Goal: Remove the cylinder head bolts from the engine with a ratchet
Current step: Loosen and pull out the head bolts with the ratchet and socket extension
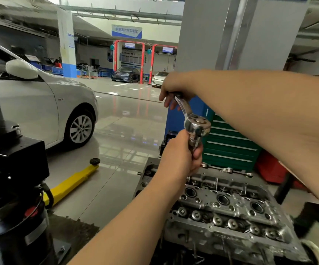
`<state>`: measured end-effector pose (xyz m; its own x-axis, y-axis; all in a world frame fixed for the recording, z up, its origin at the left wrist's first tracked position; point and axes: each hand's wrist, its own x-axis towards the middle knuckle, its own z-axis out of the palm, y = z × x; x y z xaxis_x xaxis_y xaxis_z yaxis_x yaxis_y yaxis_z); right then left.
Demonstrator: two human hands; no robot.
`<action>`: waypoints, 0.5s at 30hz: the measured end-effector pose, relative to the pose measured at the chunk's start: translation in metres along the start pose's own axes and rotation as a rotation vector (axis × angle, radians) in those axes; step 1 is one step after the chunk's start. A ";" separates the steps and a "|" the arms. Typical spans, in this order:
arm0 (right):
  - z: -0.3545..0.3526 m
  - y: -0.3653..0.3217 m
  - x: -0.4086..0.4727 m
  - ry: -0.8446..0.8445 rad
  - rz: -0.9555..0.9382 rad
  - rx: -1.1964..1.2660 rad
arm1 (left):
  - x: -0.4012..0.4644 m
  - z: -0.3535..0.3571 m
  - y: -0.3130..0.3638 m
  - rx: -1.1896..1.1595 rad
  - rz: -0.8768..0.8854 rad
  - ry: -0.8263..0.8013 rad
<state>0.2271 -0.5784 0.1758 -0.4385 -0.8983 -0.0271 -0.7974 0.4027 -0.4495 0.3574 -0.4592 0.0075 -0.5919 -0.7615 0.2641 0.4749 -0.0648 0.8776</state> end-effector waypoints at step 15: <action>-0.034 0.152 -0.093 0.309 -0.255 -0.193 | -0.006 0.020 0.010 0.065 0.037 0.136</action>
<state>0.1322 -0.4273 0.1405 -0.2975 -0.8903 0.3448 -0.9461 0.2264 -0.2317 0.3528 -0.4428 0.0227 -0.4789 -0.8432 0.2443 0.4491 0.0038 0.8935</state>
